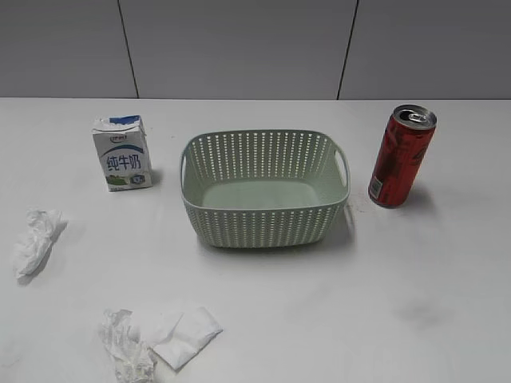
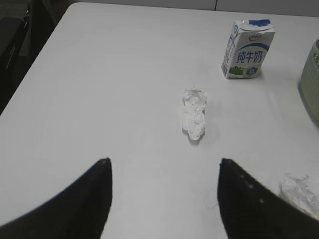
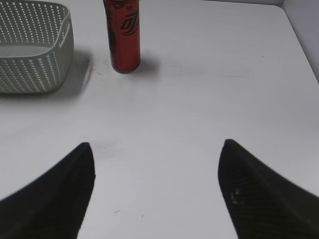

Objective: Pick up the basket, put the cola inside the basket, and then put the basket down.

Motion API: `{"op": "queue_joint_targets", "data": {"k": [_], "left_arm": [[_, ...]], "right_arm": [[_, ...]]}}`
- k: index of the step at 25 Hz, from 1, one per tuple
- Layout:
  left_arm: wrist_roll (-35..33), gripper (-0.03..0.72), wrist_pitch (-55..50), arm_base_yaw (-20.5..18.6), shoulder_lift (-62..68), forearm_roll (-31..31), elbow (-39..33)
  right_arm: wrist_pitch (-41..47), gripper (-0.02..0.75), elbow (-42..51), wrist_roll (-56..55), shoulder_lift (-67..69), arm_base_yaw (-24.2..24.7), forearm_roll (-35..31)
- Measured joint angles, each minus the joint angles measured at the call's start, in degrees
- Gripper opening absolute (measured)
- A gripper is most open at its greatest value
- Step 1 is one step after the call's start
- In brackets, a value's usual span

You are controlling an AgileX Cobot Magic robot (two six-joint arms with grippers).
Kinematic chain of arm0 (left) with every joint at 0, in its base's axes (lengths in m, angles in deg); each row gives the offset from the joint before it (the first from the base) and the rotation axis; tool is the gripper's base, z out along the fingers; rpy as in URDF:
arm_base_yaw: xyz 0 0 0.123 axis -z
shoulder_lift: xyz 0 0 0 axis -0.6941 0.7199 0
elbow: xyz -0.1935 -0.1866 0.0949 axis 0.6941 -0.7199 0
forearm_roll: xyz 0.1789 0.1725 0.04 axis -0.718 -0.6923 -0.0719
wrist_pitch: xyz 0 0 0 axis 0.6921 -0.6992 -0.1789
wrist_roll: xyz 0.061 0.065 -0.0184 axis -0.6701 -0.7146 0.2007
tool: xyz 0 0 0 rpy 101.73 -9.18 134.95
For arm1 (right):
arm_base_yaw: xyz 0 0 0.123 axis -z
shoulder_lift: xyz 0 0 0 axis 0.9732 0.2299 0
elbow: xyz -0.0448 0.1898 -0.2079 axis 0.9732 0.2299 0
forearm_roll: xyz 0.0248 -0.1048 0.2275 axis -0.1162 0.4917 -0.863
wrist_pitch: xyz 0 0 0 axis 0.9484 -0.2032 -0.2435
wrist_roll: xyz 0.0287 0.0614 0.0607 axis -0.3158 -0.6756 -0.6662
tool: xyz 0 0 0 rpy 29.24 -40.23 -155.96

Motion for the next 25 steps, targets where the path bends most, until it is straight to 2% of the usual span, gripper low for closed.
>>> {"op": "queue_joint_targets", "data": {"k": [18,25], "left_arm": [[0.0,0.500,1.8,0.0,0.2,0.6,0.6],[0.0,0.500,8.4,0.0,8.6,3.6,2.3]], "right_arm": [[0.0,0.586,0.0,0.1,0.0,0.0,0.0],[0.0,0.584,0.0,0.0,0.0,0.0,0.0]]}}
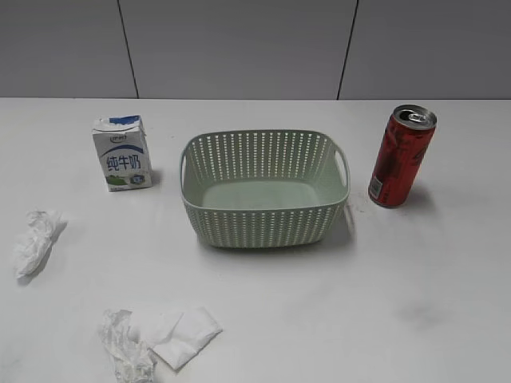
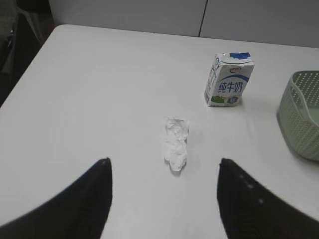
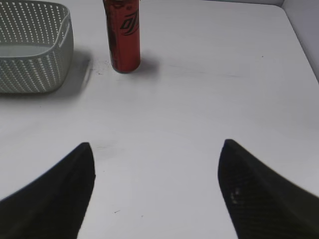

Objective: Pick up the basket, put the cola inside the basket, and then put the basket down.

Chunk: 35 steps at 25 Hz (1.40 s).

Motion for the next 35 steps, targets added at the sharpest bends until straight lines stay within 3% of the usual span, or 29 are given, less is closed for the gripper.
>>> {"op": "queue_joint_targets", "data": {"k": [10,13,25,31,35], "left_arm": [[0.0,0.500,7.1,0.1,25.4,4.4,6.7],[-0.7,0.500,7.2,1.8,32.7,5.0,10.5],[-1.5,0.500,1.7,13.8,62.4,5.7,30.1],[4.0,0.500,0.1,21.3,77.0,4.7,41.0],[11.2,0.500,-1.3,26.8,86.6,-0.2,48.2]], "right_arm": [[0.0,0.584,0.0,0.0,0.0,0.0,0.0],[0.0,0.585,0.0,0.0,0.0,0.0,-0.1],[0.0,0.584,0.0,0.0,0.0,0.0,0.0],[0.0,0.584,0.0,0.0,0.0,0.0,0.0],[0.0,0.584,0.0,0.0,0.0,0.0,0.0]]}}
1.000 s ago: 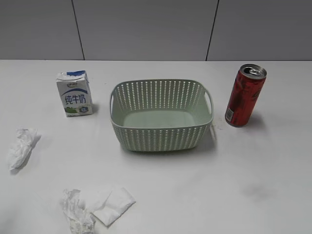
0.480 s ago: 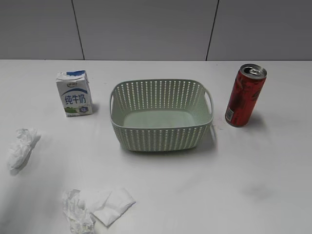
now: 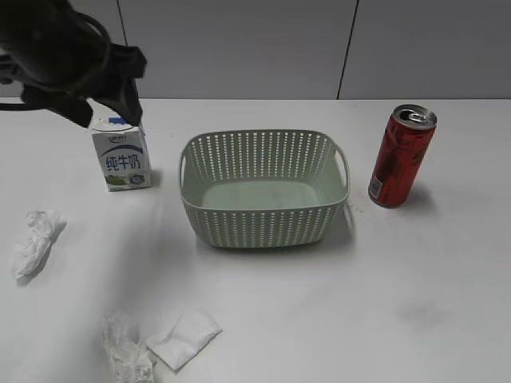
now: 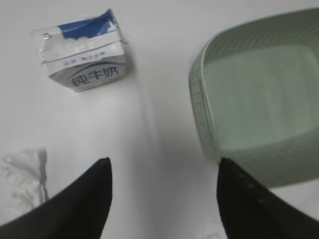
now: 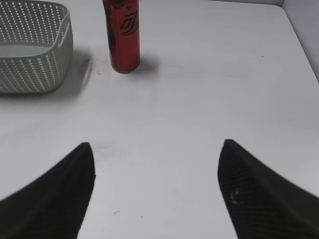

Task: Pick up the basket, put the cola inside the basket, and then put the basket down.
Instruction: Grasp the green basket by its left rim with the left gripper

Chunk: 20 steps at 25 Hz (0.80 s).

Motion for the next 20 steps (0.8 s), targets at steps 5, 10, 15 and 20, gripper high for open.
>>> {"op": "queue_joint_targets", "data": {"k": [5,10,15,20], "left_arm": [[6.7,0.500,-0.5,3.8,9.7,-1.8,6.8],[9.9,0.500,-0.5,4.2,16.2,-1.5,10.0],[10.3,0.500,1.1,4.6,19.8,-0.5,10.2],[10.3,0.485,1.3,4.6,22.9,-0.4,10.3]], "right_arm": [[0.0,0.584,0.0,0.0,0.0,0.0,0.0],[0.0,0.584,0.0,0.0,0.0,0.0,0.0],[0.0,0.584,0.0,0.0,0.0,0.0,0.0],[0.0,0.584,0.0,0.0,0.0,0.0,0.0]]}}
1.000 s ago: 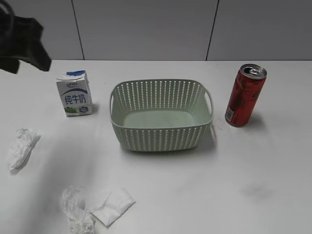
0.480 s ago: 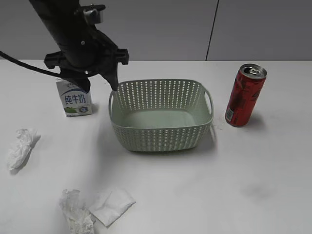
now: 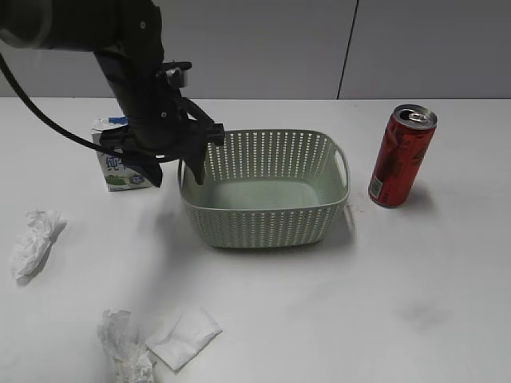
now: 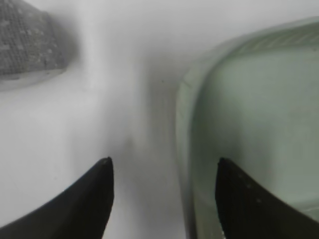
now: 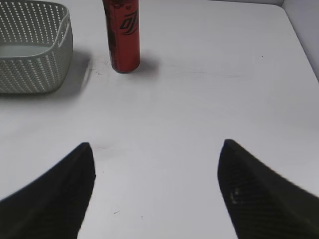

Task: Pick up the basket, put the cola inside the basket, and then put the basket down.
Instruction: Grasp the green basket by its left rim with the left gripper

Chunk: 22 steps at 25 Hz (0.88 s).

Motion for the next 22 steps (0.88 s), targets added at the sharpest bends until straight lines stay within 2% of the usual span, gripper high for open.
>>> {"op": "queue_joint_targets", "data": {"k": [3,7,14,22], "left_arm": [[0.1,0.417,0.4,0.0,1.1,0.0,0.0],[0.1,0.249,1.2,0.1,2.7,0.1,0.1],[0.2,0.020,0.1,0.1,2.8,1.2,0.6],[0.2,-0.001,-6.2,-0.3,-3.6,2.2,0.8]], "right_arm": [[0.0,0.584,0.0,0.0,0.0,0.0,0.0],[0.0,0.584,0.0,0.0,0.0,0.0,0.0],[0.0,0.584,0.0,0.0,0.0,0.0,0.0],[0.0,0.584,0.0,-0.3,0.0,0.0,-0.3]]}}
